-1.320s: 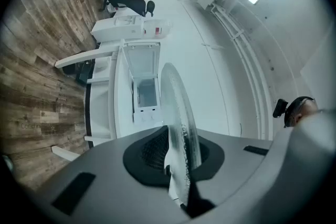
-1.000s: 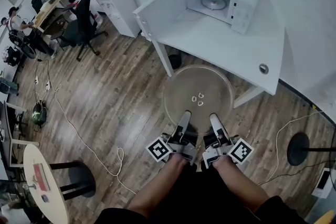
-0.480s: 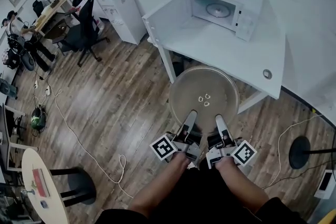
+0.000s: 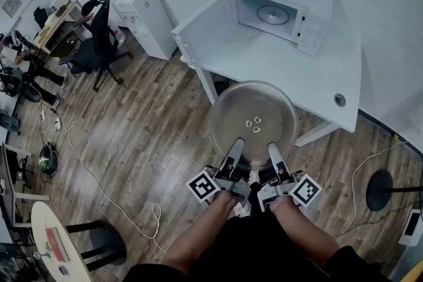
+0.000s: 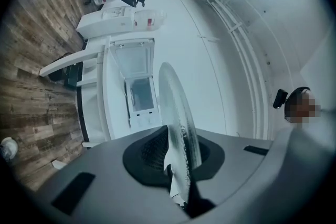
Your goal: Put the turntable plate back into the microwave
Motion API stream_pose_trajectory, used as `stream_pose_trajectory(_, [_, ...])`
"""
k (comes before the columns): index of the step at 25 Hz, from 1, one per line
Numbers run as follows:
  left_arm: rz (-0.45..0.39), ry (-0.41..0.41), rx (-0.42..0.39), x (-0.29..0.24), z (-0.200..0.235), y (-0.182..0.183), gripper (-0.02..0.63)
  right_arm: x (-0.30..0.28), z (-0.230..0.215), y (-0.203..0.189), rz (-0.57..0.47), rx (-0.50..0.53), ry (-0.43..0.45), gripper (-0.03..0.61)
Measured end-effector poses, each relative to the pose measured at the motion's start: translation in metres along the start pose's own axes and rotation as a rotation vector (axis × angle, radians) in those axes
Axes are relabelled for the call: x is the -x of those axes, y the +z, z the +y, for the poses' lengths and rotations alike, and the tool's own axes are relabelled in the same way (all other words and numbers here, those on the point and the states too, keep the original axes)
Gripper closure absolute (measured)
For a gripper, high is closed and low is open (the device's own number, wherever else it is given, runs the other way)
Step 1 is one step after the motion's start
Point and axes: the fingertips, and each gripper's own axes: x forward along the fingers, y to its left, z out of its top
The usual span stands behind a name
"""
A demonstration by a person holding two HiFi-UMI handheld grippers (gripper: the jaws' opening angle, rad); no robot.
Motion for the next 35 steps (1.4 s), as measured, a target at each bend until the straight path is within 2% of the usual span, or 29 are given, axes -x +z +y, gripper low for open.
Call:
stream_pose_trajectory(6, [-0.012,-0.003,0.035,-0.049,0.022,0.025,0.561,-0.049,-0.017,0.027,0.022,0.022,-0.026,0.516])
stream_pose_trajectory(11, [-0.006,0.004,0.028,-0.09,0.035,0.043,0.56,-0.087,-0.028,0.05,0.059,0.035,-0.037,0.514])
stream_pose_trajectory(16, [-0.005,0.021,0.016,-0.134,0.047,0.063,0.561,-0.129,-0.042,0.076,0.06,-0.012,-0.035,0.517])
stream_pose_trajectory(28, [-0.006,0.036,0.014,-0.196,0.068,0.083,0.561,-0.181,-0.066,0.115,0.069,-0.054,-0.035,0.52])
stream_pose_trajectory(35, [-0.012,0.02,0.013,-0.22,0.068,0.094,0.56,-0.203,-0.065,0.131,0.063,-0.069,0.011,0.518])
